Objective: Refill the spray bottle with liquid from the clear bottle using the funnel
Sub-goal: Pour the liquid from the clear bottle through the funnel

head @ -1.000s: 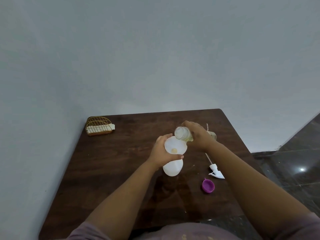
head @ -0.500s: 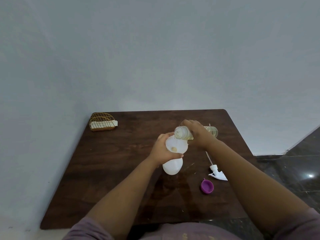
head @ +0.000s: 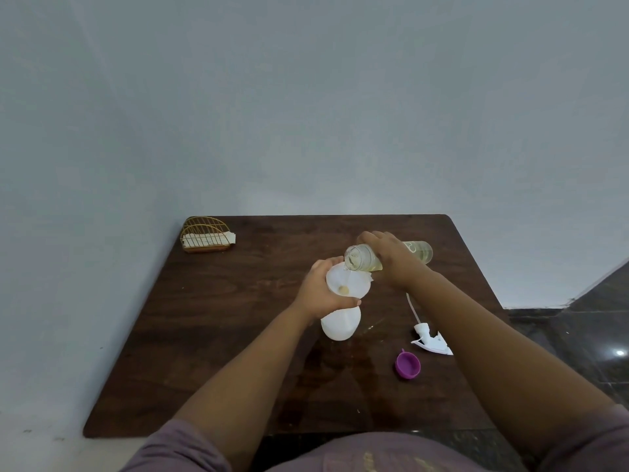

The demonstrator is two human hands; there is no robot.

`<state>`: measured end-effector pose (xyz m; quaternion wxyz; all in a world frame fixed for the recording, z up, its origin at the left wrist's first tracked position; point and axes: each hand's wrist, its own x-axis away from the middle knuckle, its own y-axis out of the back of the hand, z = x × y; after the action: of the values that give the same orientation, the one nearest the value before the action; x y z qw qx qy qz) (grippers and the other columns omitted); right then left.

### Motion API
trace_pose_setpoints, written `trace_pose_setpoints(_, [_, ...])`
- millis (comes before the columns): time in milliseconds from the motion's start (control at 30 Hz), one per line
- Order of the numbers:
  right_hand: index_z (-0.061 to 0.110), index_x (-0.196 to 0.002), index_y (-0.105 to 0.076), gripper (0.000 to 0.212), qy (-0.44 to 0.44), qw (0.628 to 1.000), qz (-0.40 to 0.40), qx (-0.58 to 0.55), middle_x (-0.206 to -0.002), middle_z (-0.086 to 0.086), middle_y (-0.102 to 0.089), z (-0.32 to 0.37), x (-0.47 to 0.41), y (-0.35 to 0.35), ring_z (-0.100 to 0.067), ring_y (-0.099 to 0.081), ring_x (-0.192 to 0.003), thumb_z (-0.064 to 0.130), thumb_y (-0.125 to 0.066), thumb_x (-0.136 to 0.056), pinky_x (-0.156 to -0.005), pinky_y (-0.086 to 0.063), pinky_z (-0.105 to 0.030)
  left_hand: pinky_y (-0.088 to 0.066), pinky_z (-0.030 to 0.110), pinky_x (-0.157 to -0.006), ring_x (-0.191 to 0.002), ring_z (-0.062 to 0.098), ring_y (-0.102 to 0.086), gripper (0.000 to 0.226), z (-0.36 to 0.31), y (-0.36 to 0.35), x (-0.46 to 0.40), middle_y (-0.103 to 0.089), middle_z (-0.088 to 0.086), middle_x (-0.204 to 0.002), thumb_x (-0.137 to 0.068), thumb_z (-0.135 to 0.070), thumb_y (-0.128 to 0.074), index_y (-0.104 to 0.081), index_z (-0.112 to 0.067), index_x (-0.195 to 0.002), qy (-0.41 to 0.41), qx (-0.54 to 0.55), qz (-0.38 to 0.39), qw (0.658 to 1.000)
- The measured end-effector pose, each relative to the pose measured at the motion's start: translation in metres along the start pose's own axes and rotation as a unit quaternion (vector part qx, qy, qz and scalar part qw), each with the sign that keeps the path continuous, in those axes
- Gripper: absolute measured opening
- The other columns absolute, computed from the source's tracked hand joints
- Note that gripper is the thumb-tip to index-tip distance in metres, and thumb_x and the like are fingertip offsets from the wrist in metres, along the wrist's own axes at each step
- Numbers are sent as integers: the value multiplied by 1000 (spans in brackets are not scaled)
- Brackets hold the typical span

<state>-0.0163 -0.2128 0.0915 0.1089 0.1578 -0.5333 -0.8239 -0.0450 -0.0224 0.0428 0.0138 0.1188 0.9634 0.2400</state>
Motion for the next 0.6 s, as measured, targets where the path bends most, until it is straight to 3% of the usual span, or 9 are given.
trace_pose_setpoints(400, [17, -112, -52, 50, -5, 1000, 16, 25, -104, -3, -57, 9, 2, 4, -23, -51, -99, 12, -75, -69, -86, -44, -36, -54, 43, -91, -111, 15, -55, 83, 0, 1, 3, -51, -6, -124, -58, -33, -90, -50, -30, -130, -2, 3, 3, 1000])
trace_pose_setpoints(600, [18, -114, -51, 51, -8, 999, 22, 38, -106, -3, -57, 12, 1, 4, -22, -51, -100, 12, -75, -69, -86, -44, -36, -53, 35, -88, -109, 14, -54, 77, -2, 2, 4, -51, -6, -123, -61, -28, -90, -50, -29, -128, -6, 7, 4, 1000])
